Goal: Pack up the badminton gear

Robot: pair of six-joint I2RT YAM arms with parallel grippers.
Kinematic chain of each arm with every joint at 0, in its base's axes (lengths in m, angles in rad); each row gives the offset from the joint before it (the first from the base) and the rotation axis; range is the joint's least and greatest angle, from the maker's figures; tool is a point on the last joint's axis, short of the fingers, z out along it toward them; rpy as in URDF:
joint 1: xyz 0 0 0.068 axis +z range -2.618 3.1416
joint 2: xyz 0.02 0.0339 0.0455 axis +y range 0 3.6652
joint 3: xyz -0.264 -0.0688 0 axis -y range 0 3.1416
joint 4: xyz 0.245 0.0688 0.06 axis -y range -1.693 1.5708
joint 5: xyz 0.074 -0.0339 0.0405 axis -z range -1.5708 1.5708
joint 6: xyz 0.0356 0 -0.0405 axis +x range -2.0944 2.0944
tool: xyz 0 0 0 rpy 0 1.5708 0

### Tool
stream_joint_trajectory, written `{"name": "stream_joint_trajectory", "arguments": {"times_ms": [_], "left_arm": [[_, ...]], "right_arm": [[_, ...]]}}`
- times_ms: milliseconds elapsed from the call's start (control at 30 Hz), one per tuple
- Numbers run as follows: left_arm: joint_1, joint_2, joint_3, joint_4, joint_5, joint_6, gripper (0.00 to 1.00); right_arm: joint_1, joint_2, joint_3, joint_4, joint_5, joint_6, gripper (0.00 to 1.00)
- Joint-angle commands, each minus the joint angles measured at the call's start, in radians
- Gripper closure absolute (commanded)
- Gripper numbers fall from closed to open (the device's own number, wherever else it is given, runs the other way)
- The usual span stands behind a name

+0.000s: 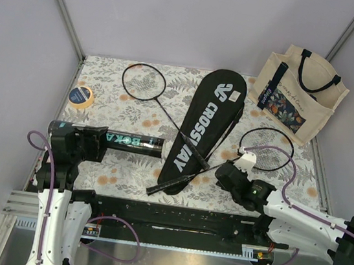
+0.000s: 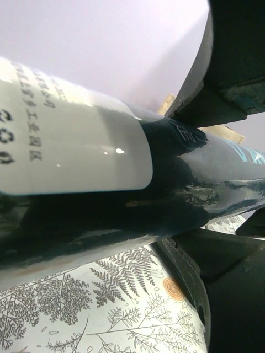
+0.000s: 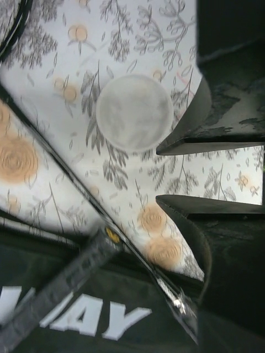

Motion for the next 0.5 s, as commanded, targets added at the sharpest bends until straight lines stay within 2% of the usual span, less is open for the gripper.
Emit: {"name": "stream_joint_trajectory", "arguments": {"times_ms": [0,200,467], "left_arm": [[-0.001,-0.004,-0.011,0.061,0.026,0.000,0.76],[-0.001,-0.002,-0.020,0.068,0.038,-0.002,0.75],[-0.001,0.005,-0.022,0.074,0.050,-0.011,0.75]], "right_arm": [[-0.049,-0.013,-0.036,-0.053,0.031,0.046,0.57],[-0.062,0.028,-0.048,-0.024,0.011,0.015,0.58],[-0.082,0.161,-0.053,0.088,-0.038,-0.056,0.65]]}}
